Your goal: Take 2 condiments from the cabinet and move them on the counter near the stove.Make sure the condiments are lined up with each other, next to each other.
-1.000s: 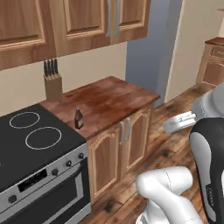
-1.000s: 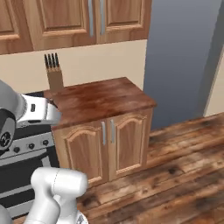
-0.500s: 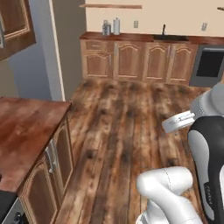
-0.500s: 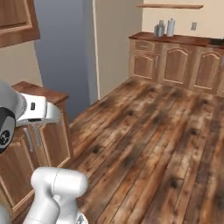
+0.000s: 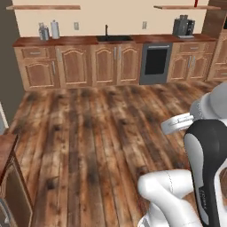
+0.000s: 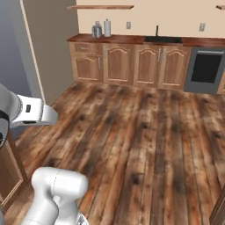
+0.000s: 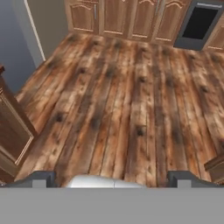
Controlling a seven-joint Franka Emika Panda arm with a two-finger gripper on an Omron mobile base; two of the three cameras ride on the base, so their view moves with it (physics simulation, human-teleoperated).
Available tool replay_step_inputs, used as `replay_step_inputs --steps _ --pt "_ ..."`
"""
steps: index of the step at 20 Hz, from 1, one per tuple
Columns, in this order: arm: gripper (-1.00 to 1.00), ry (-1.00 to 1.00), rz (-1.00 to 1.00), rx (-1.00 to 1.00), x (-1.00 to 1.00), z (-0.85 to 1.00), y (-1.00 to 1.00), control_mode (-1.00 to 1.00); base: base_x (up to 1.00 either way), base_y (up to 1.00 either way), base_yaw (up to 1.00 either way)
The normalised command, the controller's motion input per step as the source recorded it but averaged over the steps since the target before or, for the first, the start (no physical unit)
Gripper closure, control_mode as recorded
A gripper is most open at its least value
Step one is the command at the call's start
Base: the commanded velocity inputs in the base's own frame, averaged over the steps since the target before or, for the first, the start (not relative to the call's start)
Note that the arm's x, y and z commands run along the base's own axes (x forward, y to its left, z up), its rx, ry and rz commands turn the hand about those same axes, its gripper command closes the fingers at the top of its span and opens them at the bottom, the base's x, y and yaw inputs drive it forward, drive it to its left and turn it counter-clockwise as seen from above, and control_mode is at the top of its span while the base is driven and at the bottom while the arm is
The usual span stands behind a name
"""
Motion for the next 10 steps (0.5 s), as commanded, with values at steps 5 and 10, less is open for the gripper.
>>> replay_step_inputs --steps 5,10 --pt "-1.00 0.00 0.00 0.00 0.00 0.00 0.00 1.00 1.00 -0.41 -0.11" --pt "-1.00 0.00 0.00 0.00 0.00 0.00 0.00 1.00 1.00 -0.52 -0.07"
